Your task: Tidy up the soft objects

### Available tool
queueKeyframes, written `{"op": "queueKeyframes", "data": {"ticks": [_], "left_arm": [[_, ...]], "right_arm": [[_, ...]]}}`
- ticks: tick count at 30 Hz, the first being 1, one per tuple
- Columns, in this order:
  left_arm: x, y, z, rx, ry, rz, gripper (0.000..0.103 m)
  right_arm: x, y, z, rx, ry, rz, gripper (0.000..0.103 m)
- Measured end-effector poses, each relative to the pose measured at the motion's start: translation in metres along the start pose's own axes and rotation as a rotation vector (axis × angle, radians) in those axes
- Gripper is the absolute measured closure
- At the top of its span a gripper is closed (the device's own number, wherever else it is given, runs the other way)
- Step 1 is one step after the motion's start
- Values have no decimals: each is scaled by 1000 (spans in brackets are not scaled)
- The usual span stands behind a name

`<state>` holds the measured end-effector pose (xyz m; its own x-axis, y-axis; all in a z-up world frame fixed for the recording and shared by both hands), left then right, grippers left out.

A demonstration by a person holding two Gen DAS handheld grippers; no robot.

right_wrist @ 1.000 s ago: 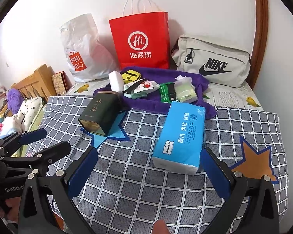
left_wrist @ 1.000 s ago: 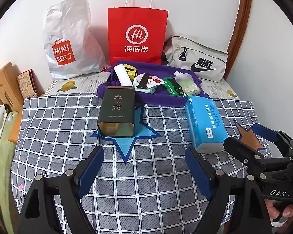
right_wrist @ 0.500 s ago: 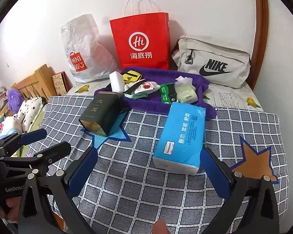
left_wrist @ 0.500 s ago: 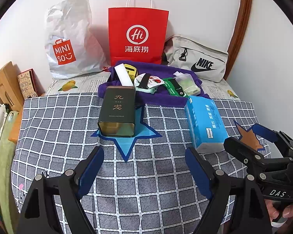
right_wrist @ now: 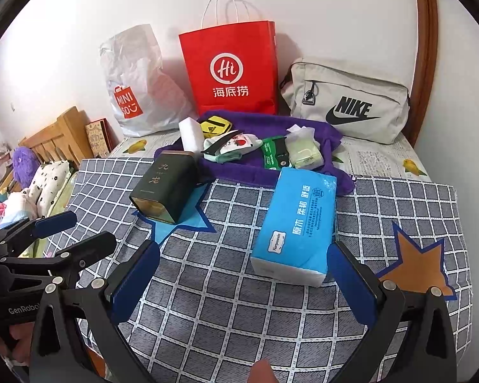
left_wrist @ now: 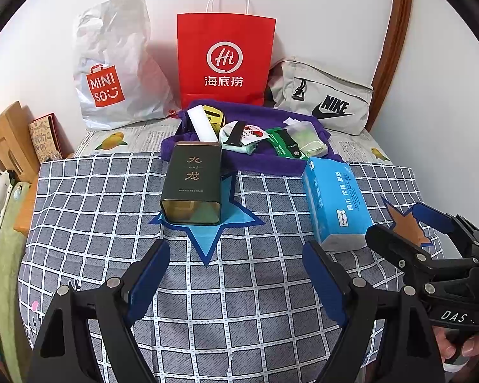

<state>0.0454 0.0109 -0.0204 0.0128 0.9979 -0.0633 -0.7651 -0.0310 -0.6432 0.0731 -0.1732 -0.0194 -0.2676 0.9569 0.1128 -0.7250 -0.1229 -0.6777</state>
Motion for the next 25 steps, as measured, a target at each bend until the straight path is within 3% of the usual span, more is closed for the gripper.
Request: {"op": "queueKeyframes", "data": {"ticks": [25], "left_arm": [[0, 0, 1, -2, -2, 2, 19]], "right_arm": [[2, -1, 1, -4, -1, -8, 0]]}}
Point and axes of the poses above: each gripper's, at about its wrist camera, not at the fingertips, and z roughly against the way its jaws point, x to its left, y to its underside, the point moved 1 cm from there along -z, roughly the way its jaws point, and after that the axes turned 1 degree about -y, right-handed, at the moved point
